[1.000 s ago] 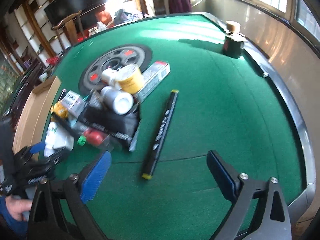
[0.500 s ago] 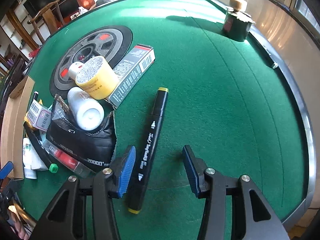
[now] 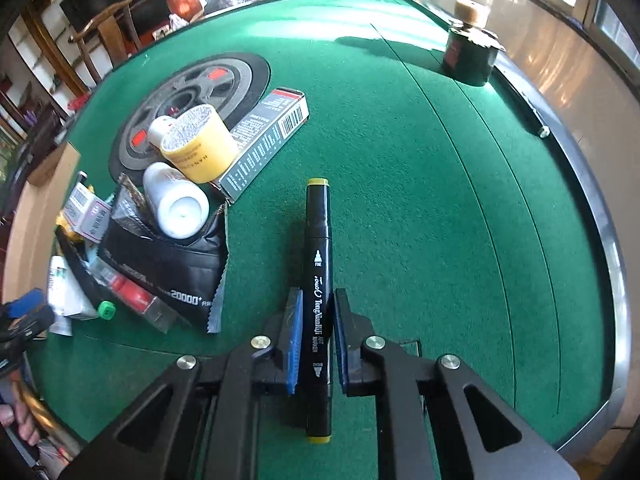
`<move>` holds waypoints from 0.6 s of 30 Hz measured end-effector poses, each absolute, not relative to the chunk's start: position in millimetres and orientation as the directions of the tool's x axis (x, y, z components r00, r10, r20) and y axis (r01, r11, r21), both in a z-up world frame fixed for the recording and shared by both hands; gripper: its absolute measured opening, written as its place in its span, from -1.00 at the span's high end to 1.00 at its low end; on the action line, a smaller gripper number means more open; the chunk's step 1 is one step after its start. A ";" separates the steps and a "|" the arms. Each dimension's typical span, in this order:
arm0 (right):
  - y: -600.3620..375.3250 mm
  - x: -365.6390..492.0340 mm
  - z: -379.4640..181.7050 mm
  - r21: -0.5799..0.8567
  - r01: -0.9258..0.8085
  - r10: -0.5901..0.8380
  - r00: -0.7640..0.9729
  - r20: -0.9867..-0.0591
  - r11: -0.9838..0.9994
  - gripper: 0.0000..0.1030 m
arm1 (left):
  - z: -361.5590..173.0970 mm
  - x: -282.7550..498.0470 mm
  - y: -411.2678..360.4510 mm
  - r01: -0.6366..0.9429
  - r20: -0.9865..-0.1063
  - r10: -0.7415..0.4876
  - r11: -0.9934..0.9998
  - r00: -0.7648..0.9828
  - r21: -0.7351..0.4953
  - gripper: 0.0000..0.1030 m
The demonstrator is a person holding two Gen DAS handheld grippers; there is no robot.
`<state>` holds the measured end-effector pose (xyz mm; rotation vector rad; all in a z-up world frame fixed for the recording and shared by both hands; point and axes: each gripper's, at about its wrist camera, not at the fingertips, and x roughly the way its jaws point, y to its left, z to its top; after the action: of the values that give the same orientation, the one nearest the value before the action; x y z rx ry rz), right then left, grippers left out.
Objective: Organize objects
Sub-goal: 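Grasp the white pill bottle with the left gripper while the right gripper grasps the black marker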
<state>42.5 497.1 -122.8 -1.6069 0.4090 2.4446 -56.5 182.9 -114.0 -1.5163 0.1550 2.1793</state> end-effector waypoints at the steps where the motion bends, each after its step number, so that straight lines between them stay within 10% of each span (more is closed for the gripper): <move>1: 497.6 43.5 -121.4 0.140 -0.305 -0.006 -0.403 -0.915 -0.942 0.74 | -116.9 -58.6 183.8 -0.441 -0.911 0.311 -0.881 -0.270 -0.170 -0.47; 10: 493.1 53.1 -109.5 0.181 -0.283 -0.042 -0.436 -0.899 -0.942 0.74 | -115.5 -74.0 182.6 -0.423 -0.909 0.328 -0.884 -0.259 -0.198 0.12; 18: 483.5 53.1 -108.6 0.174 -0.265 -0.045 -0.430 -0.902 -0.948 0.74 | -128.3 -74.9 191.1 -0.449 -0.935 0.260 -0.884 -0.242 -0.130 0.13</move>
<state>53.1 483.5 -108.6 -1.5980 0.4413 2.5117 -74.9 191.1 -128.3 -1.5785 0.2269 2.1605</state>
